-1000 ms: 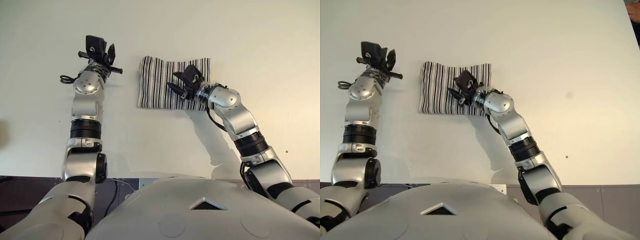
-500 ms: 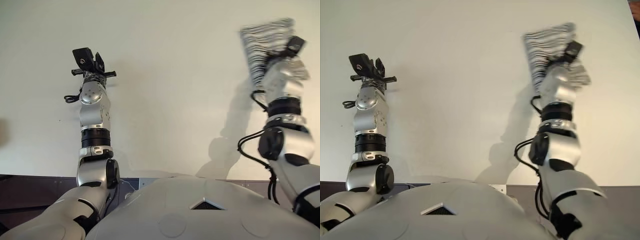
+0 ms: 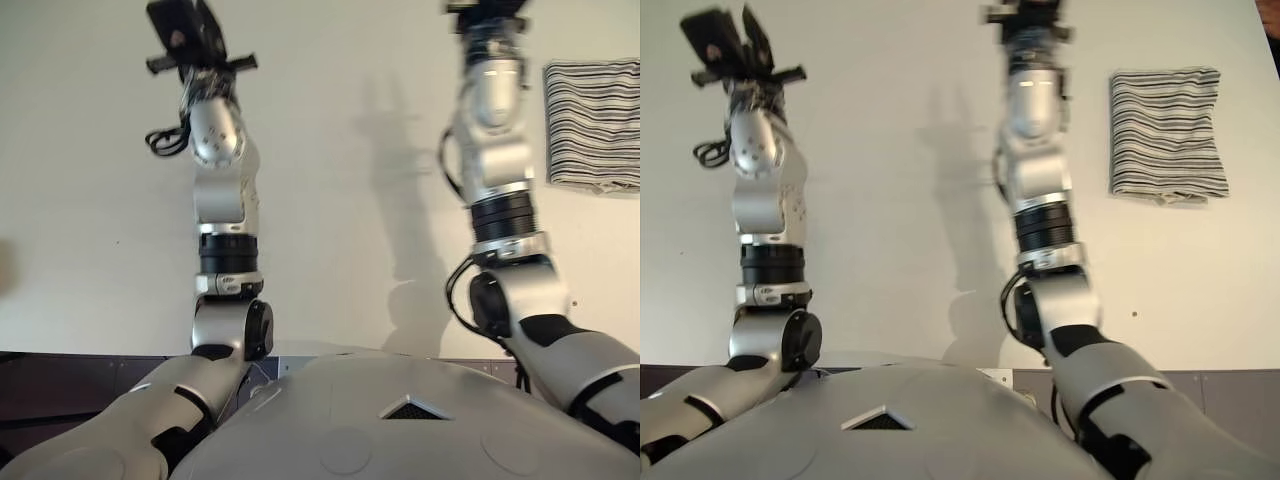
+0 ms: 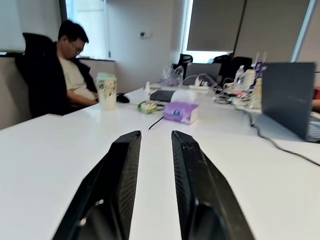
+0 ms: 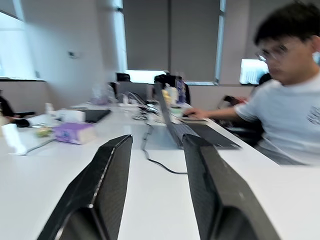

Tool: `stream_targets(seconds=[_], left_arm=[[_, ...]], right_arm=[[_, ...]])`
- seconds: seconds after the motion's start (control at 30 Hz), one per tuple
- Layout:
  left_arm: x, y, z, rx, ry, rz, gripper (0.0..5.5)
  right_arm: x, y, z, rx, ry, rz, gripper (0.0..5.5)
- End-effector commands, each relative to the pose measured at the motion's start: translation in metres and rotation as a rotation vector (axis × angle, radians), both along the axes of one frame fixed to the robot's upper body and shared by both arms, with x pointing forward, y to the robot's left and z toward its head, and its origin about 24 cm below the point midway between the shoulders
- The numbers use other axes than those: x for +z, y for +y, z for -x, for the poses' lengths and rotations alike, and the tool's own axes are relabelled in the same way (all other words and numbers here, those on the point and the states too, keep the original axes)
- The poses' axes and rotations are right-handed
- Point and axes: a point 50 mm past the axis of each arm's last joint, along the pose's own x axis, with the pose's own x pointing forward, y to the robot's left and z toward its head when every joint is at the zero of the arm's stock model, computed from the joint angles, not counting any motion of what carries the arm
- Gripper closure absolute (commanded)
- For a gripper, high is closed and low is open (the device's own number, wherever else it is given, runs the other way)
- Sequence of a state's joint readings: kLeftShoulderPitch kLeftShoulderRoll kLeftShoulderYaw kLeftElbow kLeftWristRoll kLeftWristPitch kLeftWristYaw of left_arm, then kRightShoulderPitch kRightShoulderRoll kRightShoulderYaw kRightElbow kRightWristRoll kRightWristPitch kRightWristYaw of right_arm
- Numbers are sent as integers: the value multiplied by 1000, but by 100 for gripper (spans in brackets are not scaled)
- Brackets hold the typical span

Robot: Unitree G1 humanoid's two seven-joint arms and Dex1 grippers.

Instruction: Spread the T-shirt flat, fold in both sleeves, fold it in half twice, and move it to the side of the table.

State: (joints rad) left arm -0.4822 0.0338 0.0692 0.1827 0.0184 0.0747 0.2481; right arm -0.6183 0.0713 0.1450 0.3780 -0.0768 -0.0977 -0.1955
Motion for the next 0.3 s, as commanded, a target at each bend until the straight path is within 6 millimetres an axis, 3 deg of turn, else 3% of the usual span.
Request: stream_targets(seconds=[0.03, 0.1, 0.17, 0.3], left_arm=[[7, -16, -8, -70, 5, -73, 439], [9, -7, -5, -98, 6, -109, 439], [1, -5, -4, -123, 42, -136, 400], [-3, -38, -7, -221, 38, -151, 343]], right_arm=[[-4, 37, 14, 50, 15, 51, 366], [-10, 39, 18, 23, 36, 48, 366], [-17, 33, 19, -26, 66, 33, 360], [-9, 20, 6, -27, 23, 90, 342]])
